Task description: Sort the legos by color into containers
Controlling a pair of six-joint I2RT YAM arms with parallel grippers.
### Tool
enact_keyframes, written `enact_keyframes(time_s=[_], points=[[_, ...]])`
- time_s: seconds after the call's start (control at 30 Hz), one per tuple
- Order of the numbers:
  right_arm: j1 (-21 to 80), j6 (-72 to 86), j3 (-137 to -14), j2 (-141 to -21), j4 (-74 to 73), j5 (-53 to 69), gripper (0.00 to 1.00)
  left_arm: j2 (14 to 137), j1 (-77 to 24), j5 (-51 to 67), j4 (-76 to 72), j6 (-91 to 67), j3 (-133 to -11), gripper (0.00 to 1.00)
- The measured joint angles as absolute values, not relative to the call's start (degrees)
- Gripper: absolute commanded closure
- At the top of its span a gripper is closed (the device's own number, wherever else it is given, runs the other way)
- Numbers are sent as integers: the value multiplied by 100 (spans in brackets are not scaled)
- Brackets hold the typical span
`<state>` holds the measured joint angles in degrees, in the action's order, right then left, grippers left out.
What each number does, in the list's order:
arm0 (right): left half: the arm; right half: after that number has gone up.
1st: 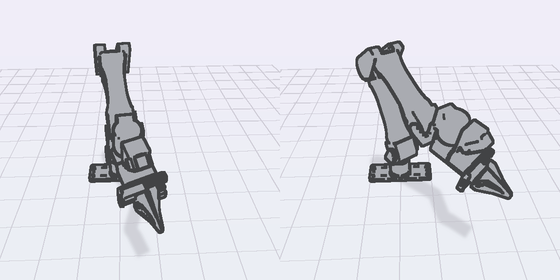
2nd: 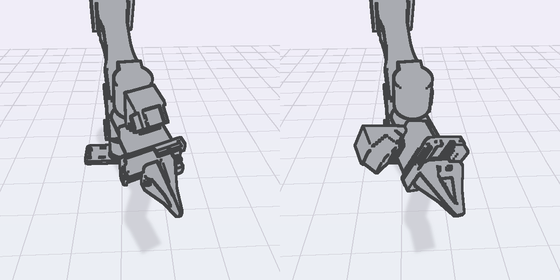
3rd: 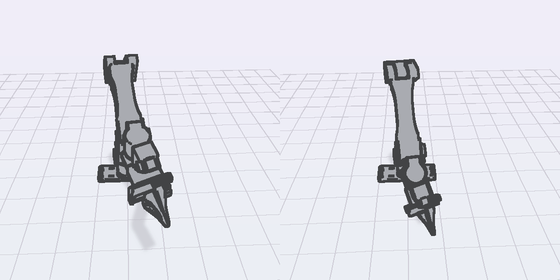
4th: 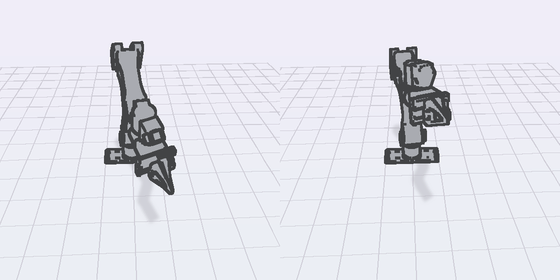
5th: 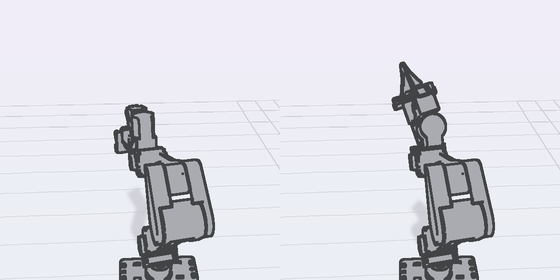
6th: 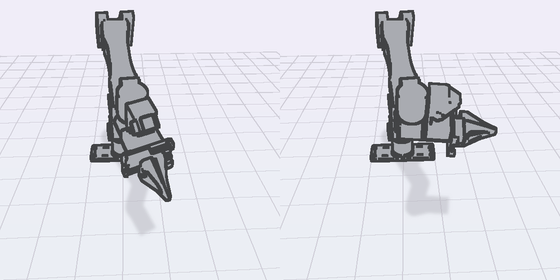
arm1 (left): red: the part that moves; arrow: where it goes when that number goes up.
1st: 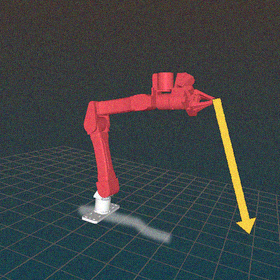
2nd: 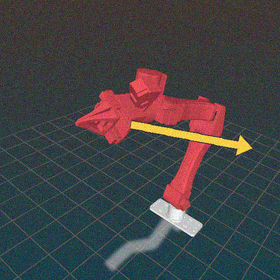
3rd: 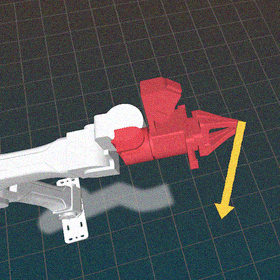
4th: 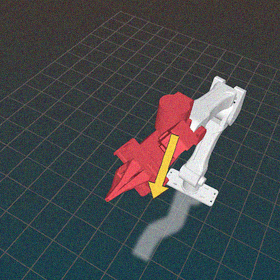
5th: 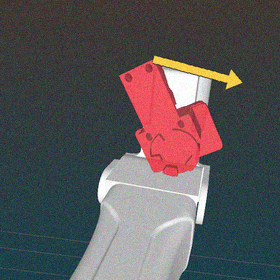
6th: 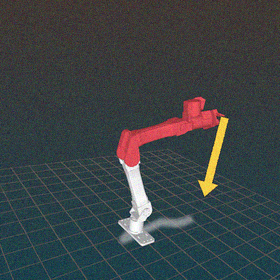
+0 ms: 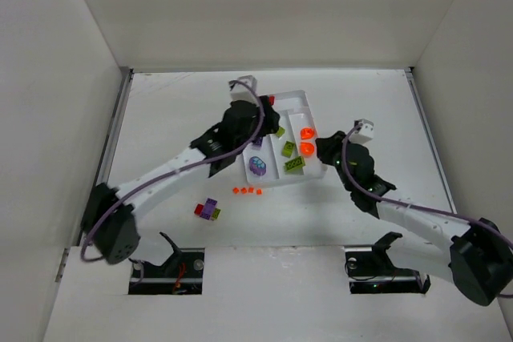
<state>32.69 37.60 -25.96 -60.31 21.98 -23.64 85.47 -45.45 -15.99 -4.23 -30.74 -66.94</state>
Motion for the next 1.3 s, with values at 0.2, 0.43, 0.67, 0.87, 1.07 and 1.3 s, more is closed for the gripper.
enact_keyframes(time_s=[0.2,0.43,0.67,0.87,1.07,1.3], points=[[4950,3361,-3361,-6812,2231,-2425,44,5749,-3870,-1745,-423,-3518,-4604,51],[7011,3249,-4932,-8197,1422,-2668,25,3686,-2718,-2018,858,-4042,-3111,49],[7977,3411,-7124,-9880,-51,-2880,18,2976,-1599,-1986,1660,-4462,-2582,47],[8044,3675,-7931,-10879,-1033,-2910,20,2978,-976,-1638,1688,-4689,-2193,47],[8009,3822,-8464,-11491,-1553,-2921,24,2971,-766,-1280,1581,-4757,-1916,47],[7900,3911,-8820,-11760,-1761,-2921,32,2816,-768,-1107,1555,-4757,-1822,47]])
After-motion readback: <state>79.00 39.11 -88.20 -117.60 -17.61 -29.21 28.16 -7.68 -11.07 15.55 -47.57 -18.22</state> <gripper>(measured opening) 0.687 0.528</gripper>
